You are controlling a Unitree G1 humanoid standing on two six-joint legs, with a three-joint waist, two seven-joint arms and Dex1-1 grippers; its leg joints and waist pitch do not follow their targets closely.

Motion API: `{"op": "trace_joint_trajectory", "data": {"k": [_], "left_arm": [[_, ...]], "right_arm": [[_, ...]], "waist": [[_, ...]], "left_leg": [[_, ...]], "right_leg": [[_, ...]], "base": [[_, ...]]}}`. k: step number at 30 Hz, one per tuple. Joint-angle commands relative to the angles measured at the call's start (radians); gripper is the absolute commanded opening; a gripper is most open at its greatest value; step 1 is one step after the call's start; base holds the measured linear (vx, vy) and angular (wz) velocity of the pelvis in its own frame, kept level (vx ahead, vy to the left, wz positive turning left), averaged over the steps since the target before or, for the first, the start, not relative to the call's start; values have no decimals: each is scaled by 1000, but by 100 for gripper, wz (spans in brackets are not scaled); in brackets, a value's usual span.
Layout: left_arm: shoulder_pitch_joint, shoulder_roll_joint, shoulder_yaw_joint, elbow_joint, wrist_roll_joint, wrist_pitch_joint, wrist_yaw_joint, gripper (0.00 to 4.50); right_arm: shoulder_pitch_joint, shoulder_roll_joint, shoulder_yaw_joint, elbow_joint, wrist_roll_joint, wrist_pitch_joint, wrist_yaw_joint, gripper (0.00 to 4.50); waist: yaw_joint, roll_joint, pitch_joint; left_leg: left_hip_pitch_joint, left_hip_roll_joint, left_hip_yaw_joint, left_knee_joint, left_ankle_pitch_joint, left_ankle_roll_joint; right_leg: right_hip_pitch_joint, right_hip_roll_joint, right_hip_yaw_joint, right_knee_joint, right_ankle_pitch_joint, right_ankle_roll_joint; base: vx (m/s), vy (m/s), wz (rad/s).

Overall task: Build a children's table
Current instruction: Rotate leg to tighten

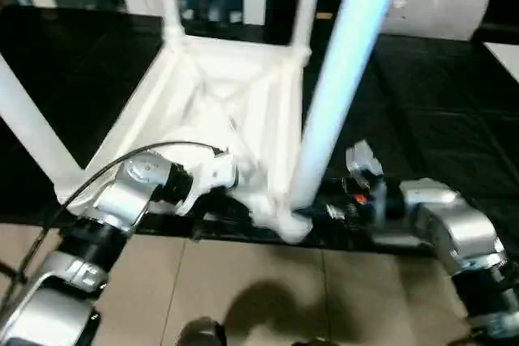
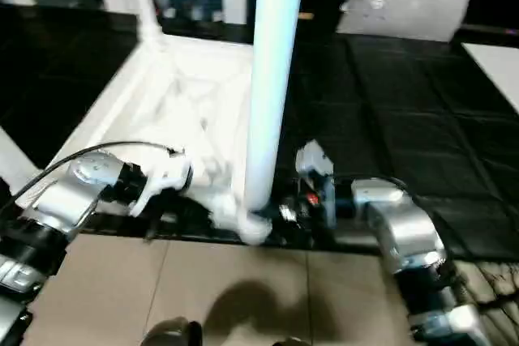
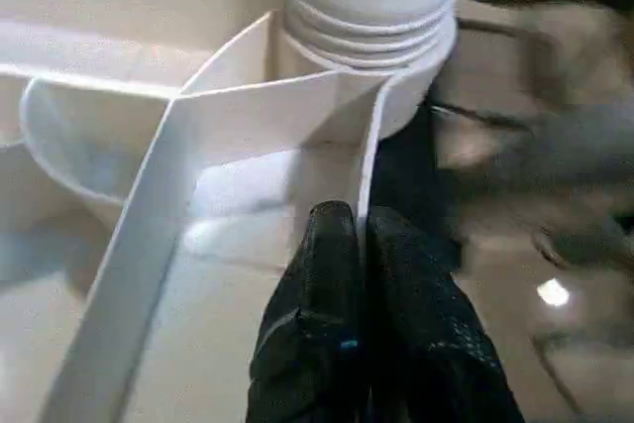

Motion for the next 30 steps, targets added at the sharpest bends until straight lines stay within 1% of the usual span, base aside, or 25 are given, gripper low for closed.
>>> {"op": "trace_joint_trajectory", "data": {"k": [1, 2, 3, 4, 5, 6, 7, 8, 10, 11, 12, 14, 15, 16, 17, 19, 21, 23, 24, 25, 26, 27, 28, 29, 30], "left_arm": [[-58, -121, 26, 0, -23, 54, 179, 0], [-58, -121, 26, 0, -23, 54, 179, 0], [-71, -144, 36, 16, -14, 77, 232, 0], [-108, -200, 66, 70, -3, 115, 360, 0], [-116, -212, 72, 82, 0, 123, 389, 0], [-135, -237, 88, 114, 9, 130, 466, 0], [-150, -255, 98, 135, 17, 132, 518, 0], [-157, -266, 105, 143, 20, 137, 546, 0], [-166, -286, 122, 144, 26, 141, 603, 0], [-166, -290, 124, 142, 29, 144, 608, 0], [-163, -298, 127, 134, 40, 145, 621, 0], [-149, -298, 117, 111, 45, 144, 598, 0], [-140, -292, 110, 101, 50, 135, 581, 0], [-140, -292, 110, 101, 50, 135, 581, 0], [-138, -291, 106, 100, 52, 131, 577, 0], [-137, -290, 105, 100, 53, 130, 575, 0], [-114, -264, 89, 85, 48, 107, 532, 0], [-100, -245, 81, 74, 44, 95, 501, 0], [-88, -226, 72, 65, 43, 77, 471, 0], [-78, -210, 65, 58, 43, 61, 445, 0], [-78, -210, 65, 58, 43, 61, 445, 0], [-58, -172, 49, 43, 37, 16, 369, 0], [-40, -129, 26, 33, 41, -22, 291, 0], [-39, -125, 23, 33, 41, -26, 285, 0], [-20, -58, -16, 27, 49, -101, 160, 0]], "right_arm": [[-18, 133, 72, -40, 15, 67, -123, 199], [-18, 133, 72, -40, 15, 67, -123, 199], [-24, 176, 56, -43, 9, 96, -196, 199], [-50, 274, 30, -12, -41, 112, -379, 199], [-55, 296, 24, -4, -53, 115, -420, 199], [-72, 339, 15, 27, -85, 98, -508, 199], [-86, 369, 8, 56, -111, 83, -579, 199], [-96, 386, 6, 80, -130, 66, -624, 199], [-116, 419, -6, 125, -154, 52, -713, 199], [-118, 426, -8, 128, -158, 49, -727, 199], [-120, 441, -13, 135, -167, 40, -754, 199], [-118, 433, -4, 137, -176, 15, -739, 199], [-115, 428, -13, 129, -175, 7, -730, 253], [-115, 428, -13, 129, -175, 7, -730, 266], [-114, 430, -20, 124, -178, 5, -732, 266], [-114, 431, -23, 123, -179, 4, -733, 284], [-104, 403, -34, 105, -178, -31, -699, 311], [-96, 377, -33, 93, -170, -45, -661, 320], [-90, 353, -37, 84, -155, -52, -624, 342], [-84, 333, -40, 76, -142, -58, -592, 349], [-84, 333, -40, 76, -142, -58, -592, 354], [-71, 273, -36, 68, -128, -87, -506, 363], [-61, 210, -31, 66, -109, -112, -401, 363], [-60, 205, -30, 66, -108, -114, -393, 363], [-58, 119, -22, 77, -89, -152, -243, 363]], "waist": [[-2, -7, -58], [-15, -7, -55], [-23, -8, -59], [-26, -8, -59], [-36, -6, -58], [-37, -8, -67], [-38, -8, -66], [-39, -8, -67], [-40, -7, -70], [-38, -6, -73], [-35, -3, -80], [-34, -5, -82], [-33, -6, -83], [-32, -5, -82], [-32, -4, -81], [-32, -4, -79], [-32, -1, -78], [-31, -3, -81], [-32, -2, -81], [-30, -3, -81], [-31, -6, -81], [-26, -3, -82], [-32, -5, -80], [-29, -4, -80], [-29, -5, -78]], "left_leg": [[20, 79, -52, -84, -233, -14], [23, 79, -51, -86, -252, -22], [24, 78, -50, -83, -246, -24], [23, 77, -50, -83, -243, -24], [23, 74, -48, -83, -238, -32], [24, 71, -50, -79, -225, -30], [22, 71, -47, -78, -208, -25], [24, 70, -44, -75, -195, -20], [20, 69, -44, -74, -159, -10], [20, 68, -41, -72, -130, 6], [20, 69, -40, -69, -86, 23], [17, 68, -39, -66, -53, 51], [17, 68, -39, -66, -50, 62], [18, 70, -38, -65, -54, 65], [17, 69, -38, -66, -64, 68], [20, 71, -38, -67, -86, 62], [19, 74, -40, -68, -105, 51], [19, 73, -40, -67, -93, 52], [18, 72, -38, -67, -85, 57], [18, 72, -40, -66, -85, 61], [14, 71, -38, -64, -80, 70], [17, 71, -41, -63, -77, 70], [15, 72, -37, -63, -80, 77], [13, 72, -39, -61, -87, 83], [14, 73, -37, -61, -95, 88]], "right_leg": [[33, -120, 63, -97, -337, -175], [25, -117, 63, -99, -339, -178], [28, -118, 64, -98, -321, -182], [27, -118, 64, -98, -313, -185], [21, -115, 65, -97, -305, -192], [31, -118, 63, -98, -296, -186], [29, -118, 66, -98, -276, -185], [25, -116, 67, -98, -247, -191], [31, -114, 66, -92, -189, -197], [34, -110, 66, -87, -125, -199], [37, -107, 65, -77, -36, -208], [41, -106, 63, -68, 49, -222], [44, -107, 62, -68, 65, -227], [43, -108, 62, -68, 64, -229], [43, -109, 63, -70, 50, -230], [42, -110, 63, -75, 10, -228], [43, -111, 64, -76, -14, -222], [45, -108, 63, -71, 14, -224], [44, -108, 64, -70, 30, -226], [46, -110, 63, -71, 33, -222], [49, -110, 64, -68, 50, -226], [48, -110, 62, -70, 49, -218], [47, -108, 64, -67, 56, -223], [49, -111, 64, -68, 56, -220], [46, -108, 64, -70, 46, -222]], "base": [[0, 0, 0], [0, 0, 0], [0, 0, 0], [0, 0, 0], [0, 0, 0], [0, 0, 0], [0, 0, 0], [0, 0, 0], [0, 0, 0], [0, 0, 0], [0, 0, 0], [0, 0, 0], [0, 0, 0], [0, 0, 0], [0, 0, 0], [0, 0, 0], [0, 0, 0], [0, 0, 0], [0, 0, 0], [0, 0, 0], [0, 0, 0], [0, 0, 0], [0, 0, 0], [0, 0, 0], [0, 0, 0]]}}
